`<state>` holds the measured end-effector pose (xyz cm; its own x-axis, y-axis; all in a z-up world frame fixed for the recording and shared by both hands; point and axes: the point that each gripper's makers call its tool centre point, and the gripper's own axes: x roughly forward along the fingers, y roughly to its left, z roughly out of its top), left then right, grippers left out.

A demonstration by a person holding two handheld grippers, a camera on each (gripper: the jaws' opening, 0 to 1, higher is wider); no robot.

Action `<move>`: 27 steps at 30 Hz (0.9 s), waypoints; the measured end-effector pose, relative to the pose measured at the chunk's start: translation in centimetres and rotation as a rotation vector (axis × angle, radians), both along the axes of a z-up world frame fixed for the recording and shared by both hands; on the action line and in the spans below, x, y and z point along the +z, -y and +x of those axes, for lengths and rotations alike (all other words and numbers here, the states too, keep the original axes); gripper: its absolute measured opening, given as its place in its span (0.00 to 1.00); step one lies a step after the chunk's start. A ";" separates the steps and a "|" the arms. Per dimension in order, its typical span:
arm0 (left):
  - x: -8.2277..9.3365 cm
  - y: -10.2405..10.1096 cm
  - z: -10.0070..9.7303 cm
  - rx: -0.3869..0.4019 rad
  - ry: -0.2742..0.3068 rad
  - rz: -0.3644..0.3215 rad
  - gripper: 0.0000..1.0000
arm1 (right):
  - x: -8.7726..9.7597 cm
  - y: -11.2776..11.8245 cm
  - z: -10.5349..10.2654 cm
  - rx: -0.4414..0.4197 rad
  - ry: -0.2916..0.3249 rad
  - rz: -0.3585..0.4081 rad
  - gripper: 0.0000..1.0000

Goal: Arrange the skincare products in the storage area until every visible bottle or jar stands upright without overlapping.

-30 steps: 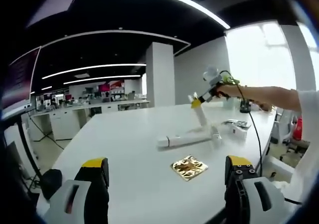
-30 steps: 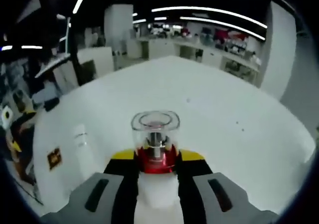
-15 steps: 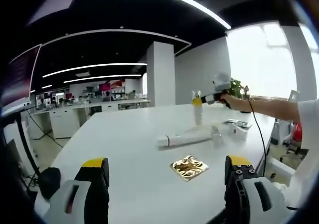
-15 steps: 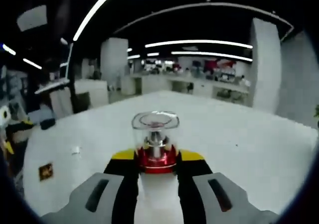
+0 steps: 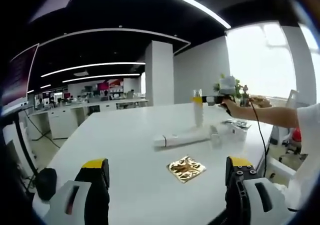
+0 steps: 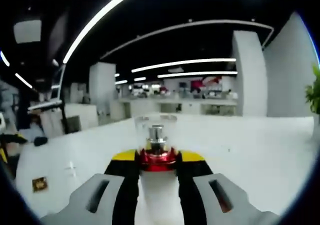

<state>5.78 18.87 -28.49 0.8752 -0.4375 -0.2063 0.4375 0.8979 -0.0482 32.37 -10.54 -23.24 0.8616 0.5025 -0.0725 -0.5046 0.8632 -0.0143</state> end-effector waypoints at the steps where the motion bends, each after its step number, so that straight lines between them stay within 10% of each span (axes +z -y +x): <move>1: 0.0 0.1 0.0 -0.005 0.000 0.003 0.99 | -0.2 0.0 -0.2 0.010 0.000 0.016 0.27; 20: -0.4 0.4 0.1 -0.014 -0.007 -0.001 0.99 | -0.1 -0.1 -0.3 -0.025 0.098 0.020 0.32; 24: -0.6 0.5 0.2 -0.016 -0.013 0.000 0.99 | -1.1 -0.4 0.1 -0.026 0.054 0.032 0.48; 27: -0.7 0.6 0.3 -0.018 -0.015 0.002 0.99 | -1.9 -0.6 -0.1 -0.018 0.029 0.027 0.39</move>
